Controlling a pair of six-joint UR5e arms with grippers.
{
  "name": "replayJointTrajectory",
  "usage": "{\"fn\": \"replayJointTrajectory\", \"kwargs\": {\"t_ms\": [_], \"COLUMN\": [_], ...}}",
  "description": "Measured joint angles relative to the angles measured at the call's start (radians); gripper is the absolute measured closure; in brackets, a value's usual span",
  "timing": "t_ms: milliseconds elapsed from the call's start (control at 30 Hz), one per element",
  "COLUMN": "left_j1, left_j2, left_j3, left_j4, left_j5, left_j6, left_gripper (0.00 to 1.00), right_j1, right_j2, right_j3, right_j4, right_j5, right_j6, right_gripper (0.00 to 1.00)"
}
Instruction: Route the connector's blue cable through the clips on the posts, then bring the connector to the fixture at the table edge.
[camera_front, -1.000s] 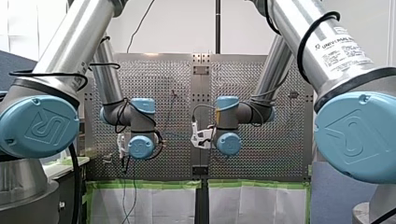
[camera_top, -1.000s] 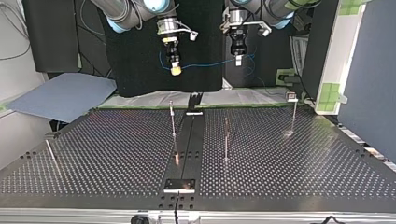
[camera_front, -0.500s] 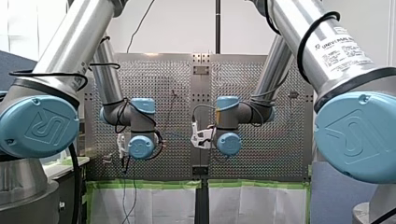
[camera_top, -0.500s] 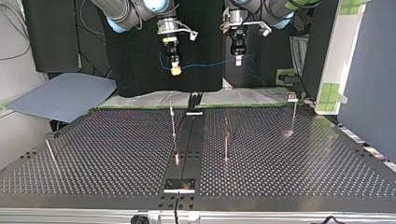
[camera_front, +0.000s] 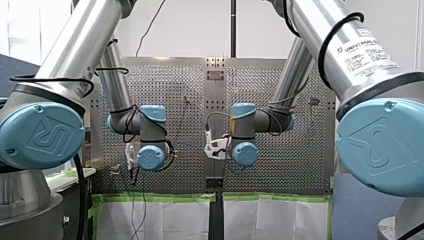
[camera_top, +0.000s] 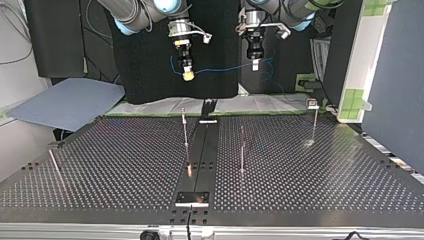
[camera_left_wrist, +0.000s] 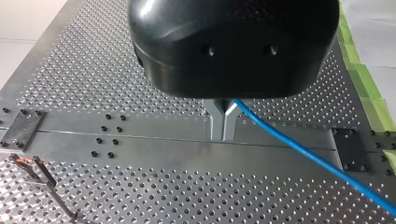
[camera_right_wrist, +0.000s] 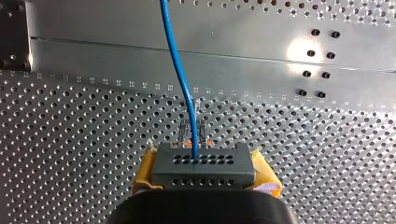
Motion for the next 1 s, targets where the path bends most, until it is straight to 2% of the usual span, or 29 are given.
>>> {"fn": "replayJointTrajectory", "kwargs": {"t_ms": [767, 1000], "left_j1": [0.0, 0.0], "left_j2": [0.0, 0.0], "left_j3": [0.0, 0.0], "left_j4": [0.001, 0.001], "left_j5": [0.0, 0.0], "left_j6": [0.001, 0.001], "left_gripper": [1.0, 1.0], "right_j1": [0.0, 0.0], "right_j2": [0.0, 0.039], "right_j3": [0.0, 0.007], "right_j4": [0.01, 0.021], "right_j5": [-0.001, 0.001], "right_j6": [0.0, 0.0], "right_gripper": [1.0, 1.0]}}
